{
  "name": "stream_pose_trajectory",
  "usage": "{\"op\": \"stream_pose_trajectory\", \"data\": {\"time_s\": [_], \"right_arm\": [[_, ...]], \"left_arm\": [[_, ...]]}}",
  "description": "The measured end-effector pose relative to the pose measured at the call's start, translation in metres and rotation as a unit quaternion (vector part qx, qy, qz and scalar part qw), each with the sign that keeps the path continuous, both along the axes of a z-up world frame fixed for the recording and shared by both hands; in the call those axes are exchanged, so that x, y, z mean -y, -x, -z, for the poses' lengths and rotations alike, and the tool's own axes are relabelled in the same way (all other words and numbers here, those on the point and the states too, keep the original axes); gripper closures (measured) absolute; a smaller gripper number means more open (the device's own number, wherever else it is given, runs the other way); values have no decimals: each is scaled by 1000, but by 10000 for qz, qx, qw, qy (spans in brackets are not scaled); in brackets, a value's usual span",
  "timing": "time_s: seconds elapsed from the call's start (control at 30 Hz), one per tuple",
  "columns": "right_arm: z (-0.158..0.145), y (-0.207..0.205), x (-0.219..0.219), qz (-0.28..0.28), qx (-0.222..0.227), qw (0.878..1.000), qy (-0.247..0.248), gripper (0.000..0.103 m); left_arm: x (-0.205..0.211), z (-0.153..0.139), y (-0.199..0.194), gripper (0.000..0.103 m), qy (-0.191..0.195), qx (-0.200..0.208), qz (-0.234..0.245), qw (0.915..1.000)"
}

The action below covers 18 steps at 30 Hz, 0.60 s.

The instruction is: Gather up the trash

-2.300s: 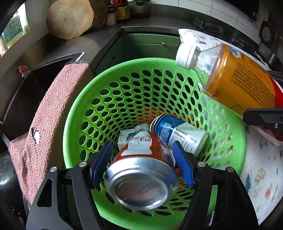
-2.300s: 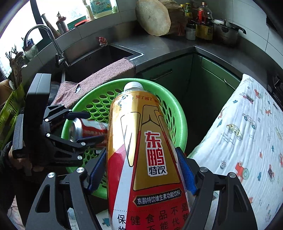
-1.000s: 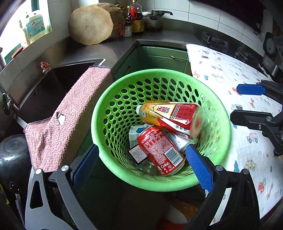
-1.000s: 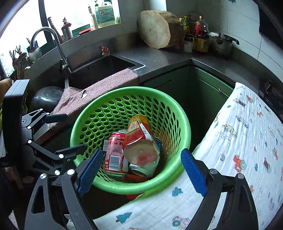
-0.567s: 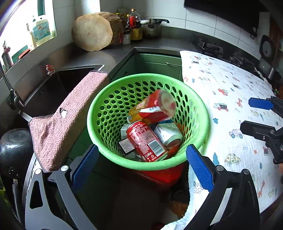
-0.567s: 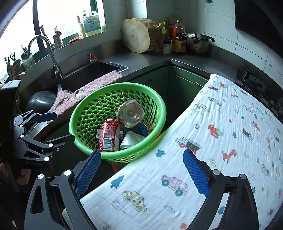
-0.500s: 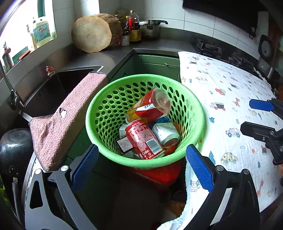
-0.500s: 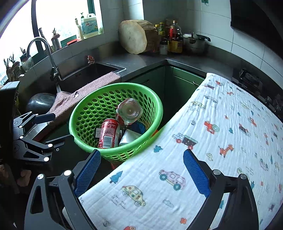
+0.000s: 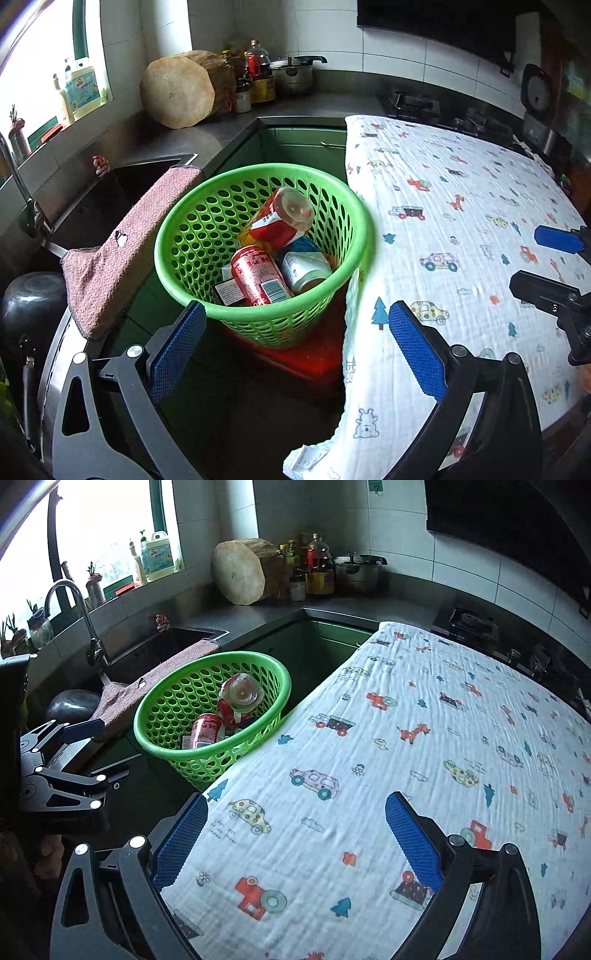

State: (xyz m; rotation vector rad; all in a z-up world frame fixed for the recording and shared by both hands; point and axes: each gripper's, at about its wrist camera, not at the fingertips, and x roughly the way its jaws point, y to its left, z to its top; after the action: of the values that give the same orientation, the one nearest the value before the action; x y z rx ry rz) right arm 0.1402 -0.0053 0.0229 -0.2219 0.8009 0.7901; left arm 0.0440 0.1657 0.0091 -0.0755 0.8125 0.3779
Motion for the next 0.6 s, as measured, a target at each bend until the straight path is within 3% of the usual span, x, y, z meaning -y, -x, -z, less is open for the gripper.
{"op": "stream_pose_trajectory", "data": {"time_s": [0.3,0.6], "right_arm": [[-8,21,44,386,94,9990,-220,8],[-11,41,72,698,75,9962,-518,8]], "left_arm": [[30,-3,17,5,-146,73,9,9999],[38,-6,32,5,166,298,-237,9991]]}}
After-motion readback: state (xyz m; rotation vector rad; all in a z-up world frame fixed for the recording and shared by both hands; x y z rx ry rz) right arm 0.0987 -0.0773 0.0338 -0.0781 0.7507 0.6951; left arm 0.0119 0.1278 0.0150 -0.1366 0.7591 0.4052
